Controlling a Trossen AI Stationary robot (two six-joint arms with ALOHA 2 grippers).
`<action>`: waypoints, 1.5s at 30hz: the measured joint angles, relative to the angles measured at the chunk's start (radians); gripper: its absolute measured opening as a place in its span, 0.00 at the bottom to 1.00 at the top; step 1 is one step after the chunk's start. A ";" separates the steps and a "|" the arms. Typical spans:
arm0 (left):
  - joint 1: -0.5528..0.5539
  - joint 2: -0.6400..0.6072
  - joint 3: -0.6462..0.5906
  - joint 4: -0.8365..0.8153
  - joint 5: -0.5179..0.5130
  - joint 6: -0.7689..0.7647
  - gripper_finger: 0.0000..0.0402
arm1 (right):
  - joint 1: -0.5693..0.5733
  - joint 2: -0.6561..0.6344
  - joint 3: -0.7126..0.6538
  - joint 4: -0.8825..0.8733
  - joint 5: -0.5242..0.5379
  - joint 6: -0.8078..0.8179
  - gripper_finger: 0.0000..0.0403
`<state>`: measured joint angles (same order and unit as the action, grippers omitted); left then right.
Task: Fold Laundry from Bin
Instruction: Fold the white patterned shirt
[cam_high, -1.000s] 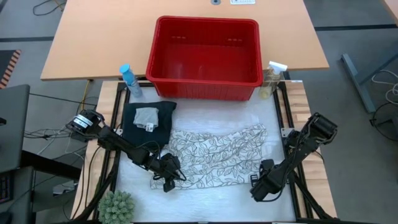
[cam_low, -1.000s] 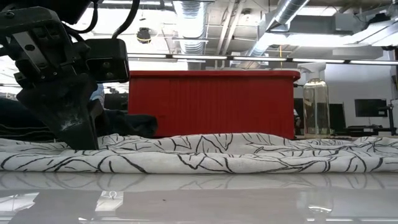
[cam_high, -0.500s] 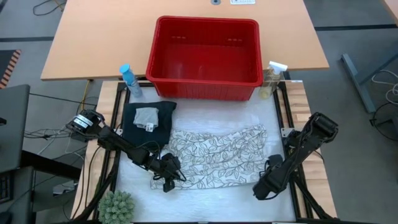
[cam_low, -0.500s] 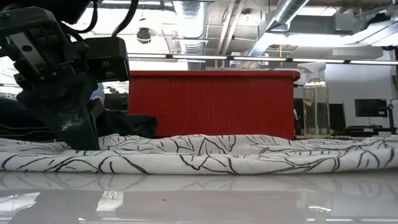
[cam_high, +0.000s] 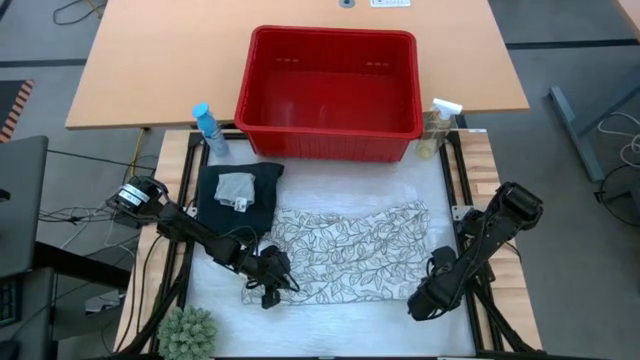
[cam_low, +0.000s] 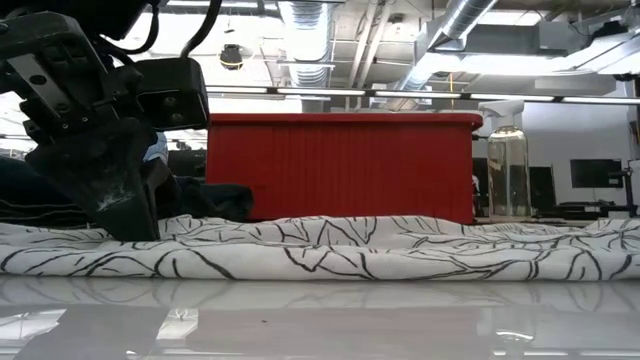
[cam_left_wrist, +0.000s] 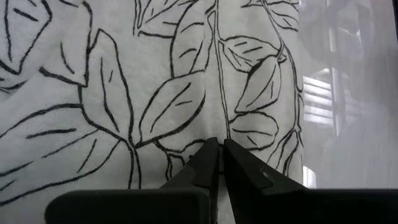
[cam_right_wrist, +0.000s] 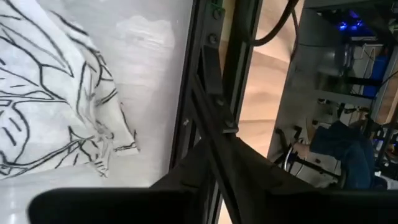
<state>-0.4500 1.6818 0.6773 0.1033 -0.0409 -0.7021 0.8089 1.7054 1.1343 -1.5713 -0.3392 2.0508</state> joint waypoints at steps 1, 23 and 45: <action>0.000 0.000 0.000 -0.001 0.005 0.001 0.04 | 0.000 0.000 0.000 0.000 0.000 0.006 0.21; -0.028 -0.032 -0.014 -0.032 0.135 -0.039 0.04 | -0.067 -0.003 0.011 0.522 0.634 -0.048 0.31; 0.149 -0.255 0.077 0.014 0.021 -0.174 0.04 | -0.144 -0.187 -0.289 0.429 0.490 0.128 0.36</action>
<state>-0.3010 1.4273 0.7547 0.1170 -0.0203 -0.8764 0.6651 1.5180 0.8457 -1.1426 0.1506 2.1786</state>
